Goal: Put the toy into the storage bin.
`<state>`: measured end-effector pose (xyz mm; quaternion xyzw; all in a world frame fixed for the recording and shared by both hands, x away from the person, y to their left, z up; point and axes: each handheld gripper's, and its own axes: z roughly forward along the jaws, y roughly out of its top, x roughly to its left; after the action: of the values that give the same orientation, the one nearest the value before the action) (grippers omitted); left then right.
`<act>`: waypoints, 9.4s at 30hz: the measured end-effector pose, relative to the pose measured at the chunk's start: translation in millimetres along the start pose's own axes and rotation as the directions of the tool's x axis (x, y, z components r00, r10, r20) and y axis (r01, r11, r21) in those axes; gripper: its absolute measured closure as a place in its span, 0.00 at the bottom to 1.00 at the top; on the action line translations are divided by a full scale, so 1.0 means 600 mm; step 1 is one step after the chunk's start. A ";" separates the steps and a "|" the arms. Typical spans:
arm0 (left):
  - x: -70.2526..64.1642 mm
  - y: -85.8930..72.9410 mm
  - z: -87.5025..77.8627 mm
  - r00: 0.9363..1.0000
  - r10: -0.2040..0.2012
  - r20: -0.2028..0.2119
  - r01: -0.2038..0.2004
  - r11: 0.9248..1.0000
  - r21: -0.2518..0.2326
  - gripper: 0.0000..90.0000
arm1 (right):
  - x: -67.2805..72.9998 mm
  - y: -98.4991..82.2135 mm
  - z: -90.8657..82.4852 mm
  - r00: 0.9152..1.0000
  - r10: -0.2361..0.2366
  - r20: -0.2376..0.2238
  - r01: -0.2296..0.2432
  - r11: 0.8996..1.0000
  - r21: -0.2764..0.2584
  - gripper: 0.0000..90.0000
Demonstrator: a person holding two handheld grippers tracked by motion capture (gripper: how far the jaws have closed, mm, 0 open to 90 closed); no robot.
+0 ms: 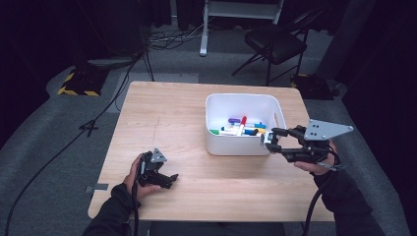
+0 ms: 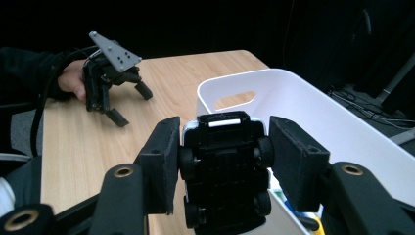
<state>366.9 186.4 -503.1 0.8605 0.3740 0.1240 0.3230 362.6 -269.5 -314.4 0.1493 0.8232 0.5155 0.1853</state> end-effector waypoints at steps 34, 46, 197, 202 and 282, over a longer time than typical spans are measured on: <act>0.000 0.000 0.000 1.000 0.001 0.000 -0.001 1.000 0.000 0.00 | -0.105 0.046 0.086 0.993 0.064 0.096 -0.073 0.993 0.092 0.53; 0.000 0.000 0.000 1.000 -0.001 0.000 0.001 1.000 0.000 0.00 | -0.132 0.039 0.141 0.995 0.057 0.085 -0.072 0.981 0.183 0.53; 0.001 0.000 -0.001 1.000 0.007 -0.009 -0.007 1.000 -0.002 0.00 | -0.023 -0.174 -0.005 0.957 0.088 0.277 -0.166 0.948 0.272 0.27; 0.001 0.000 -0.001 1.000 0.007 -0.009 -0.007 1.000 -0.002 0.00 | -0.015 -0.191 0.000 0.957 0.076 0.281 -0.164 0.939 0.303 0.26; 0.000 -0.001 0.000 1.000 0.002 -0.011 -0.002 1.000 -0.005 0.00 | 0.020 -0.374 -0.062 0.880 0.304 0.365 -0.411 0.873 0.263 0.17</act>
<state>366.6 186.8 -503.1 0.8593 0.3747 0.1300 0.3229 322.6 -389.0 -503.9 0.4096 0.8157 0.3641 0.1853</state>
